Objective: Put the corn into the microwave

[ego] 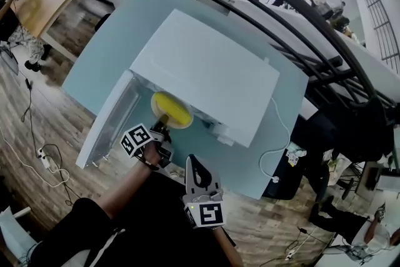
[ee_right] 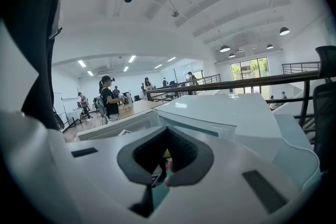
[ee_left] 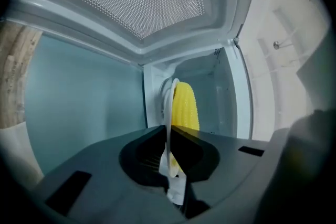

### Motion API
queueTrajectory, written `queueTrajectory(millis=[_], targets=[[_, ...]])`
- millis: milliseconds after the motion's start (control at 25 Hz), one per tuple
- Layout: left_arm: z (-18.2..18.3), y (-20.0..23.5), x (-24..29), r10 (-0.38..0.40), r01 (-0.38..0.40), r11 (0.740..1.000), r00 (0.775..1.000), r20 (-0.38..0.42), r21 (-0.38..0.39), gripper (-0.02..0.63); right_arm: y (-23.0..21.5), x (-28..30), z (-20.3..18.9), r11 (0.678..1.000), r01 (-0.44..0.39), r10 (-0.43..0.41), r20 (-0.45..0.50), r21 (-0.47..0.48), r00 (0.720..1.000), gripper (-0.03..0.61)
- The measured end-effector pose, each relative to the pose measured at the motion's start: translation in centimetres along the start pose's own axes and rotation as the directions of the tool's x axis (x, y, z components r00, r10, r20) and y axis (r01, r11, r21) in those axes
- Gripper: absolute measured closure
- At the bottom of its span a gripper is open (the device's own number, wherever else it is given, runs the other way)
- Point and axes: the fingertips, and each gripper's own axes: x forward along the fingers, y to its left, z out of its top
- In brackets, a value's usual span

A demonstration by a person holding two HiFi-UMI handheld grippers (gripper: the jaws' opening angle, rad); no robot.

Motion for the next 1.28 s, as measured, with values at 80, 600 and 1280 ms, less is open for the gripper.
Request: queueTrajectory(millis=[80, 600, 1280], targets=[[0.3, 0.2, 0.6, 0.012, -0.012, 1.0, 1.0, -0.007, 0.002, 0.594, 0.0, 0.7, 0.4, 1.0, -0.001, 0.001, 0.002, -0.008, 1.0, 0.571], [1.2, 0.6, 4.3, 0.052, -0.053, 0.998, 0.997, -0.052, -0.026, 0.592, -1.5, 3.3, 1.8, 0.998, 0.07, -0.07, 0.011, 0.0, 0.997, 0.571], [1.7, 1.3, 6.7, 0.109, -0.109, 0.994, 0.993, -0.048, 0.01, 0.591, -1.9, 6.2, 1.8, 0.995, 0.095, -0.095, -0.018, 0.009, 0.995, 0.571]])
